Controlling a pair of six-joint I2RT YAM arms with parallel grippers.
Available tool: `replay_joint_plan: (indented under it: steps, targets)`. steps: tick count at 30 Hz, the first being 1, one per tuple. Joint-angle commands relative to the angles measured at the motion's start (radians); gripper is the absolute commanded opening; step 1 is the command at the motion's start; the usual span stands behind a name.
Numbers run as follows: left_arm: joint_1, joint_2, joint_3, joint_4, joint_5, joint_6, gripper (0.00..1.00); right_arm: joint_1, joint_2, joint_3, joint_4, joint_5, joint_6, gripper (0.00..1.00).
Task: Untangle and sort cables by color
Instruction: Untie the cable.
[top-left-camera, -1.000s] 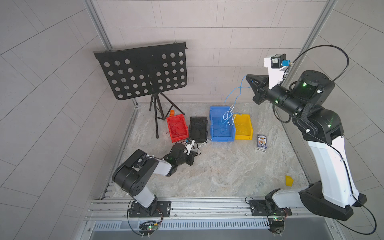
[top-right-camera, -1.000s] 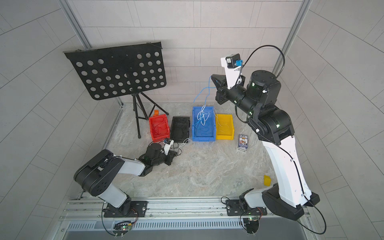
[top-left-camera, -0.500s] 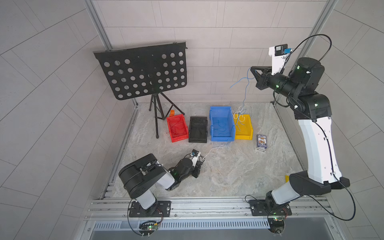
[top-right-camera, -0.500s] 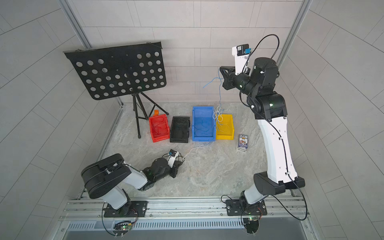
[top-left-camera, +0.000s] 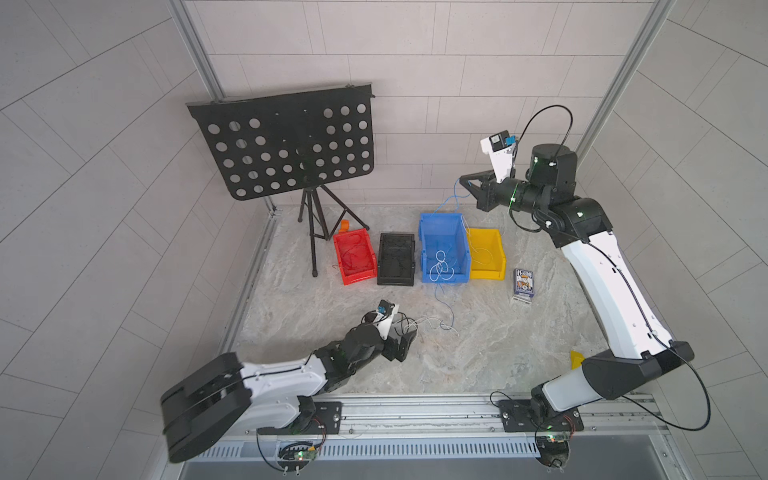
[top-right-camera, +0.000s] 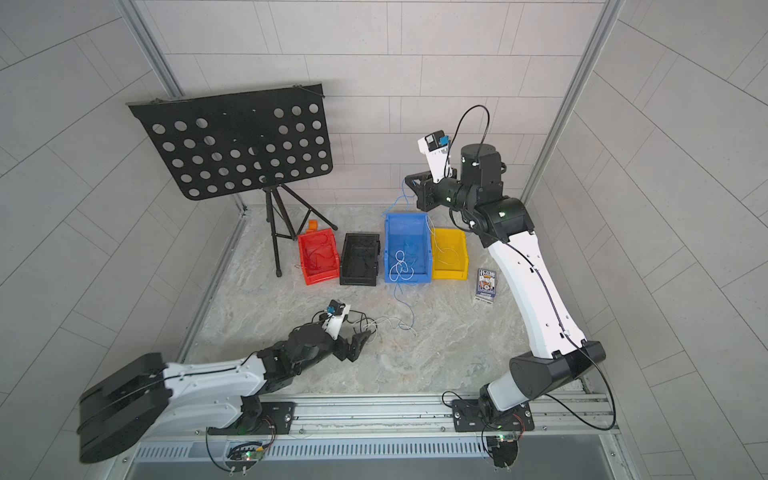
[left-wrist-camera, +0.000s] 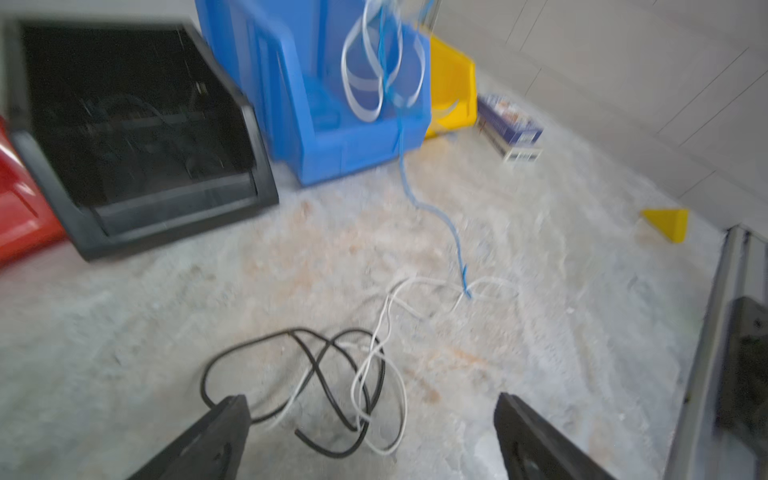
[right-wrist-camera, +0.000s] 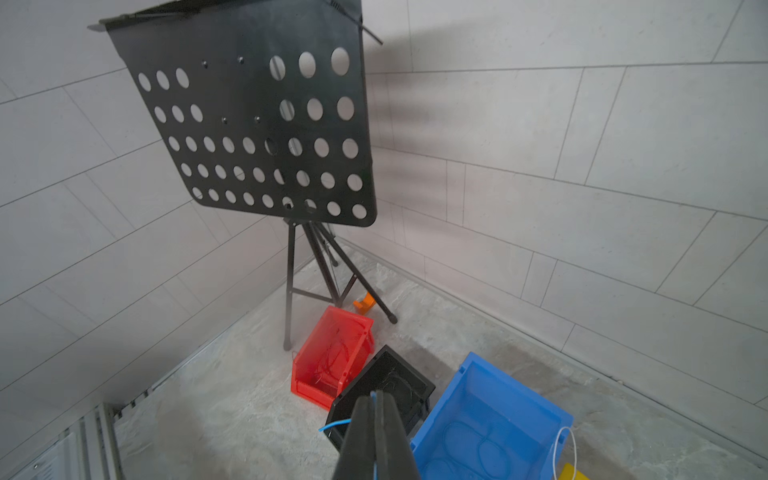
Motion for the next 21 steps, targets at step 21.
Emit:
replay_joint_plan:
  steps: [21]
  targets:
    - [0.006,0.383,0.497,0.554,0.135,0.477,1.0,0.142,-0.328,-0.355,0.292,-0.268,0.197,0.0]
